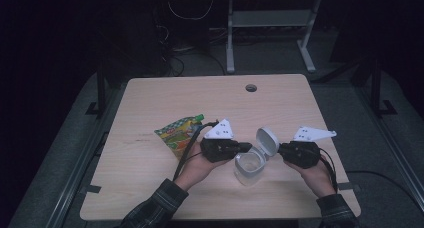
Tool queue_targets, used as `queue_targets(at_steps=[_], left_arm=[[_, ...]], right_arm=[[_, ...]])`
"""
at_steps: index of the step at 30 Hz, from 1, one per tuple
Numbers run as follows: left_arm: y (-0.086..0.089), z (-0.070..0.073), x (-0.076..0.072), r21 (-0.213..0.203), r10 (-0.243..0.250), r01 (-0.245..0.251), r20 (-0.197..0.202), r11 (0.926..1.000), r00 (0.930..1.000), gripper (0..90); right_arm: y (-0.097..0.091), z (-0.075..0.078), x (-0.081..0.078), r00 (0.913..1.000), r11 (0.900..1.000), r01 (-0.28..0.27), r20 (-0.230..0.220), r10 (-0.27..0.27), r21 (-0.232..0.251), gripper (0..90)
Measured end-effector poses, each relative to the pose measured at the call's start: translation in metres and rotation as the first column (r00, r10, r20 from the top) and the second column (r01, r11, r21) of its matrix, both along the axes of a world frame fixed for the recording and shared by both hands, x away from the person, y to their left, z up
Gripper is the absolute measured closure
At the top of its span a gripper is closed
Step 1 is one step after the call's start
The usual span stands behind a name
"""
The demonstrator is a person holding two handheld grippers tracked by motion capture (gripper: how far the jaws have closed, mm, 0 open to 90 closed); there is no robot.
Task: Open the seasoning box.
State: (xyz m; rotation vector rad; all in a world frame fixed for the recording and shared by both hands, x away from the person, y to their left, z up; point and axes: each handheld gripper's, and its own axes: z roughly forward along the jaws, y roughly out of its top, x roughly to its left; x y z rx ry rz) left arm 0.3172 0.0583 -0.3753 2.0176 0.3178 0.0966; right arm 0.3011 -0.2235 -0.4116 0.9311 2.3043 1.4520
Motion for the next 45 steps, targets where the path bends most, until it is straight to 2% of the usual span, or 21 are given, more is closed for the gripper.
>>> queue_targets(at_steps=[7,13,19,29,38,45], left_arm=[[0.009,-0.001,0.001,0.006,0.009,-0.009,-0.02,0.9999,0.9998,89.6],[0.017,-0.004,0.0,0.016,0.012,-0.011,-0.042,0.9998,0.9991,86.2],[0.028,-0.008,-0.002,0.035,0.027,-0.025,-0.06,0.9991,0.9978,76.3],[0.051,-0.01,-0.01,0.042,0.054,-0.051,-0.087,0.9978,0.9947,60.6],[0.064,-0.015,-0.018,0.06,0.051,-0.045,-0.1,0.9972,0.9937,49.2],[0.077,-0.018,-0.027,0.063,0.068,-0.062,-0.096,0.9961,0.993,46.7]], right_arm=[[-0.009,-0.004,-0.002,0.9996,0.9996,0.028,-0.008,-0.028,0.001,89.5],[-0.016,-0.006,-0.006,0.9988,0.9989,0.047,-0.011,-0.047,-0.006,83.9],[-0.022,-0.012,-0.012,0.9962,0.9961,0.085,-0.014,-0.085,-0.022,73.9],[-0.024,-0.018,-0.019,0.9943,0.9947,0.099,-0.036,-0.1,-0.027,58.4],[-0.025,-0.023,-0.028,0.993,0.9939,0.107,-0.047,-0.108,-0.029,52.6],[-0.027,-0.025,-0.031,0.9929,0.994,0.106,-0.051,-0.107,-0.026,50.4]])
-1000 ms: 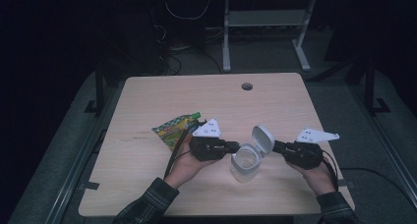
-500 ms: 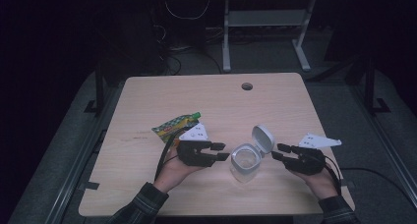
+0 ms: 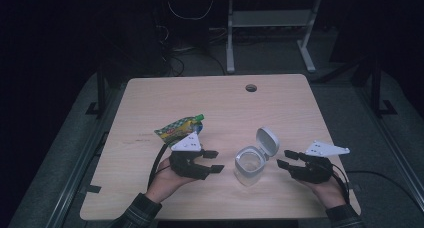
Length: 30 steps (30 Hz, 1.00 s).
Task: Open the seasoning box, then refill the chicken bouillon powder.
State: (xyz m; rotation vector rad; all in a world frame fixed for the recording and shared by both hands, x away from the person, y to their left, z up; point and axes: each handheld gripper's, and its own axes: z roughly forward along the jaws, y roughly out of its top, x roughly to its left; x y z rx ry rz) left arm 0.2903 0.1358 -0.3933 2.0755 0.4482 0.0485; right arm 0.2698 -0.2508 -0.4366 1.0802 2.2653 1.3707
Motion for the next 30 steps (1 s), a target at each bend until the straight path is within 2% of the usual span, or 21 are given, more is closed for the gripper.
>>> queue_targets(at_steps=[11,30], left_arm=[[0.028,-0.01,-0.011,0.01,0.043,-0.042,-0.019,0.9991,0.9989,46.1],[0.065,-0.015,-0.02,0.014,0.102,-0.102,-0.014,0.9947,0.9947,46.2]], right_arm=[[0.003,-0.002,0.001,0.9999,0.9999,-0.012,0.004,0.012,-0.011,48.3],[0.004,-0.003,0.002,0.9999,0.9998,-0.015,0.003,0.015,-0.016,48.0]])
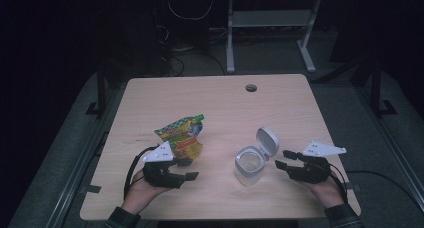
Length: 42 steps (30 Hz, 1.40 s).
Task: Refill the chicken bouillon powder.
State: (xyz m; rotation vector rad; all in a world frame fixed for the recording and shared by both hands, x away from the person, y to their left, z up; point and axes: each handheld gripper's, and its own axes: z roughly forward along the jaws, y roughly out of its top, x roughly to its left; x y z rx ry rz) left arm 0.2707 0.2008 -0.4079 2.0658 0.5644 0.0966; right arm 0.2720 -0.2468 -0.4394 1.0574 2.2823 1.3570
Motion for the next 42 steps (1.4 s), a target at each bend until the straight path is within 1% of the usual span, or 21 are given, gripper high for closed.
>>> queue_targets(at_steps=[10,14,21,27,28,30,35,41,42], left_arm=[[0.016,-0.002,-0.002,0.004,0.018,-0.018,-0.001,0.9998,0.9998,46.3],[0.024,-0.002,-0.002,0.019,0.029,-0.029,0.007,0.9994,0.9996,46.4],[0.042,-0.002,0.0,0.023,0.071,-0.071,0.007,0.9972,0.9975,46.9],[0.055,-0.001,0.006,0.036,0.107,-0.108,0.014,0.9935,0.9941,46.9],[0.057,-0.001,0.007,0.043,0.109,-0.11,0.02,0.993,0.9938,46.9],[0.061,-0.001,0.009,0.043,0.124,-0.125,0.018,0.9912,0.9921,46.9],[0.069,-0.001,0.017,0.038,0.148,-0.149,0.029,0.9881,0.9886,45.5],[0.07,0.0,0.03,0.038,0.145,-0.147,0.046,0.9884,0.9883,40.3],[0.07,0.001,0.033,0.033,0.143,-0.145,0.05,0.9889,0.9885,39.0]], right_arm=[[-0.002,0.0,0.0,1.0,1.0,0.005,0.001,-0.005,0.002,48.1],[-0.002,0.0,0.001,1.0,1.0,0.006,0.001,-0.006,0.003,48.0],[-0.002,0.0,0.001,1.0,1.0,0.008,0.001,-0.008,0.002,48.1],[-0.002,0.0,0.001,1.0,1.0,0.009,0.001,-0.009,0.002,48.1],[-0.002,0.0,0.001,1.0,1.0,0.009,0.001,-0.009,0.002,48.0],[-0.003,0.0,0.001,0.9999,0.9999,0.011,0.001,-0.011,0.003,48.1],[-0.003,0.0,0.001,0.9999,0.9999,0.015,-0.003,-0.015,0.005,48.1],[-0.002,0.0,0.001,0.9999,0.9999,0.016,-0.004,-0.016,0.006,48.0],[-0.002,0.0,0.001,0.9998,0.9998,0.017,-0.005,-0.017,0.006,48.0]])
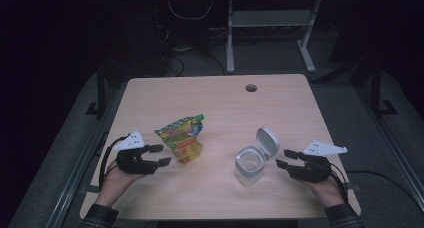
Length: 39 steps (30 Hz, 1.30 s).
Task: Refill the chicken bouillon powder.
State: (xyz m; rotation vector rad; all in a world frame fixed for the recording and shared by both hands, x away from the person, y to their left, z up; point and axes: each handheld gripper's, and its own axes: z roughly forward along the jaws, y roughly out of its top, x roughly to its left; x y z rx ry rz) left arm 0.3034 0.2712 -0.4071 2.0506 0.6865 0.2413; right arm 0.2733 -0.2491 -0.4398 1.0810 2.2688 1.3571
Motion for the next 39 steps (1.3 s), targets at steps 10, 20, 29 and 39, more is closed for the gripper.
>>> queue_targets(at_steps=[10,20,29,39], left_arm=[[-0.009,-0.007,0.019,-0.009,-0.032,0.032,0.026,0.9995,0.9992,25.5],[-0.022,-0.013,0.034,0.016,-0.06,0.059,0.037,0.9981,0.9975,24.1],[-0.026,-0.019,0.041,-0.017,-0.068,0.069,0.052,0.9975,0.9964,23.3],[-0.025,-0.024,0.043,-0.02,-0.078,0.079,0.05,0.9967,0.9957,26.7]], right_arm=[[0.0,0.0,0.0,1.0,1.0,0.0,0.001,0.0,0.0,48.1],[0.0,0.0,0.0,1.0,1.0,0.002,-0.001,-0.002,0.0,48.0],[0.0,0.0,0.0,1.0,1.0,0.003,-0.003,-0.003,-0.001,48.0],[0.0,0.0,0.0,1.0,1.0,0.002,0.0,-0.002,-0.002,48.0]])
